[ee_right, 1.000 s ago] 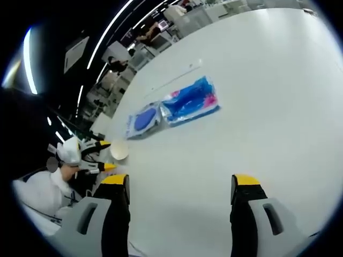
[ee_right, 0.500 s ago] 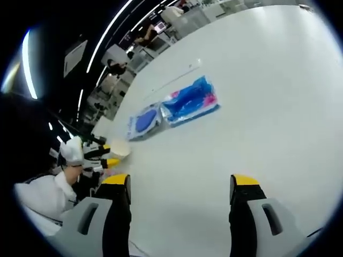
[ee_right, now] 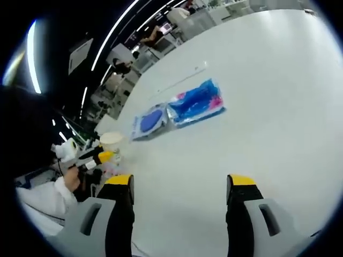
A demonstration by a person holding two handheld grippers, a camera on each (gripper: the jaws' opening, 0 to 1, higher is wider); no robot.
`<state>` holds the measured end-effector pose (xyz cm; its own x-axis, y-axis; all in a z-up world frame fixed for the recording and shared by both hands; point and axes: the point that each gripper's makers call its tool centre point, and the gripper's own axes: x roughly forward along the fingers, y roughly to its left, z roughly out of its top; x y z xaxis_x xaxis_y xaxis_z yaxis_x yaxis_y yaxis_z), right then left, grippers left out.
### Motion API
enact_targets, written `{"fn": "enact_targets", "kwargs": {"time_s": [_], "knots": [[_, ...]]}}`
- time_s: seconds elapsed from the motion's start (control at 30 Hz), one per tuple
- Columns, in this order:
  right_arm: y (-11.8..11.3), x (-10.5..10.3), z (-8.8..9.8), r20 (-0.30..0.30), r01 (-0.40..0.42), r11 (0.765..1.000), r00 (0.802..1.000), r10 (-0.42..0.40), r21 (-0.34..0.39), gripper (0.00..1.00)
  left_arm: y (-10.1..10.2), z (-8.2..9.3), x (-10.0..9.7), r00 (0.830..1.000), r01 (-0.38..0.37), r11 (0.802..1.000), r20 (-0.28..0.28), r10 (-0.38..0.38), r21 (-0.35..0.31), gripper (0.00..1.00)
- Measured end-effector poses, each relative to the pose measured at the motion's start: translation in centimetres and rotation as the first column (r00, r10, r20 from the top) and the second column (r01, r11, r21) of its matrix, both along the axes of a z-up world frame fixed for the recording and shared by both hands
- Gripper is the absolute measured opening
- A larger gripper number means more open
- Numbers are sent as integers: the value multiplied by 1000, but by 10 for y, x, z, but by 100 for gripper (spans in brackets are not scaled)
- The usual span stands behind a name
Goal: Arrange the tabletop items into an orderly group along one side of the table until the central work area is clear of visible clutter.
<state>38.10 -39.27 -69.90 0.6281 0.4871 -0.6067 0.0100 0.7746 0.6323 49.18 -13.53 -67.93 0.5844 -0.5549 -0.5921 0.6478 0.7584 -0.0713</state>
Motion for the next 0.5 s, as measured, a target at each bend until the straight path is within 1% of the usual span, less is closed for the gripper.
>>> {"fn": "enact_targets", "kwargs": {"time_s": [0.1, 0.2, 0.27, 0.37, 0.43, 0.5], "knots": [[4, -3, 1, 5, -10, 1000, 1000, 10, 0, 69, 1, 0, -1, 999, -41, 998, -6, 40, -56, 38], [7, -7, 2, 7, -22, 1000, 1000, 22, -1, 69, -1, 6, -6, 996, -85, 987, -12, 84, -137, 38], [8, -8, 4, 13, -28, 1000, 1000, 28, -2, 69, -2, 10, -8, 995, -97, 981, -11, 97, -166, 38], [11, -9, 7, 30, -48, 999, 998, 49, -12, 68, -3, 14, -13, 994, -111, 970, -28, 107, -214, 38], [13, -9, 7, 35, -57, 998, 998, 57, -10, 67, -4, 21, -16, 992, -125, 959, -26, 123, -256, 38], [16, -10, 6, 36, -65, 998, 997, 65, -4, 66, -9, 30, -25, 991, -135, 949, -22, 135, -284, 38]]}}
